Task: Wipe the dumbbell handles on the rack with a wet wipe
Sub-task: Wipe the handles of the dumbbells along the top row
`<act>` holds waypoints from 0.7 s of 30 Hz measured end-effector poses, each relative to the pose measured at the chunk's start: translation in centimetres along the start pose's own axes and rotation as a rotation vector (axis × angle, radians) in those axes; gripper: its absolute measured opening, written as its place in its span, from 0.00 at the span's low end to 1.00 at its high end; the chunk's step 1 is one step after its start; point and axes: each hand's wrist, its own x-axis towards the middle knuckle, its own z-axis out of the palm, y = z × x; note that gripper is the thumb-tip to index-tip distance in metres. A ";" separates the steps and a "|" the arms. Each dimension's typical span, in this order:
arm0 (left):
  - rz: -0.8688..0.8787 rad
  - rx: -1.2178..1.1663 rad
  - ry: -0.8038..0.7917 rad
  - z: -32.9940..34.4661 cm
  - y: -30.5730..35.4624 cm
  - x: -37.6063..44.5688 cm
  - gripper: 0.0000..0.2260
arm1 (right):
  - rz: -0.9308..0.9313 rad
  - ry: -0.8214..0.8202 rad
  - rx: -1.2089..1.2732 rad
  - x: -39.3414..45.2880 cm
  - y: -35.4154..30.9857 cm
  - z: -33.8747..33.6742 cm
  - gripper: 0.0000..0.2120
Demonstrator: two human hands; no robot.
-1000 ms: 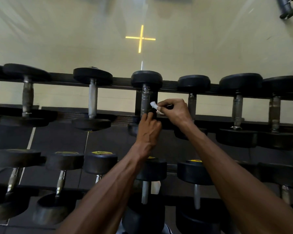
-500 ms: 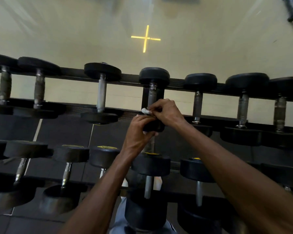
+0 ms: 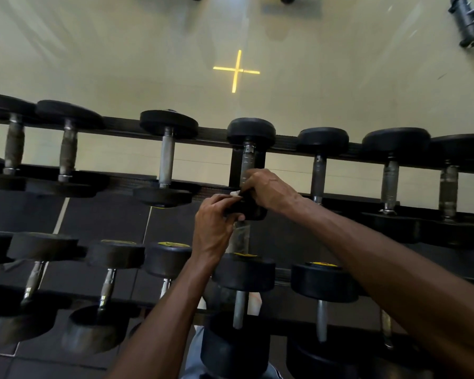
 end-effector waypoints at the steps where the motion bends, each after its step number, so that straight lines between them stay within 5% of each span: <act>1: 0.001 -0.001 0.007 0.0 0.1 -0.1 0.21 | 0.001 0.003 -0.007 -0.1 0.2 -0.1 0.07; 9: 0.009 -0.011 0.053 0.1 0.2 -0.2 0.20 | -0.039 -0.066 -0.041 2.2 -1.8 0.0 0.06; 21: 0.001 -0.019 0.029 0.0 0.0 0.0 0.21 | 0.091 0.054 0.132 0.5 1.6 0.6 0.06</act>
